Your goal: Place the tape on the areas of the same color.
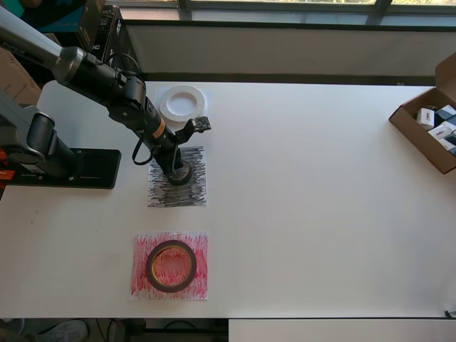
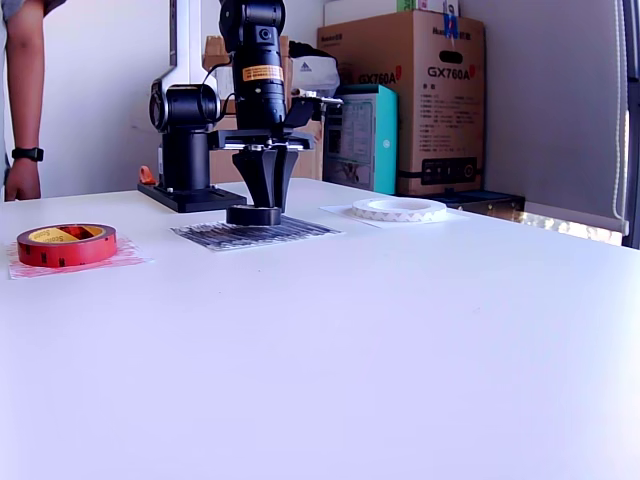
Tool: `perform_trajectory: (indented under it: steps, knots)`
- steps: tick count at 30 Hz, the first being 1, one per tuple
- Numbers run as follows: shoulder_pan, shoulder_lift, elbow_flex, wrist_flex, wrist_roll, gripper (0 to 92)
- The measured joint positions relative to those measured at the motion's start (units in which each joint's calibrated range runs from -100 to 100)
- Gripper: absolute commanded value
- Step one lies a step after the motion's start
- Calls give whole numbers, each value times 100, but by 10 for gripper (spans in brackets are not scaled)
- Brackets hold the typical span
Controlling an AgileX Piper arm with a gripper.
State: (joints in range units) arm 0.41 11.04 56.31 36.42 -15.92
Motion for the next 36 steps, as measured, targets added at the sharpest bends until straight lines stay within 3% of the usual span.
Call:
perform_trajectory:
  steps: [16, 36]
  knots:
    - [-4, 0, 230, 41, -340, 395]
    - [-4, -672, -330, 7, -254, 414]
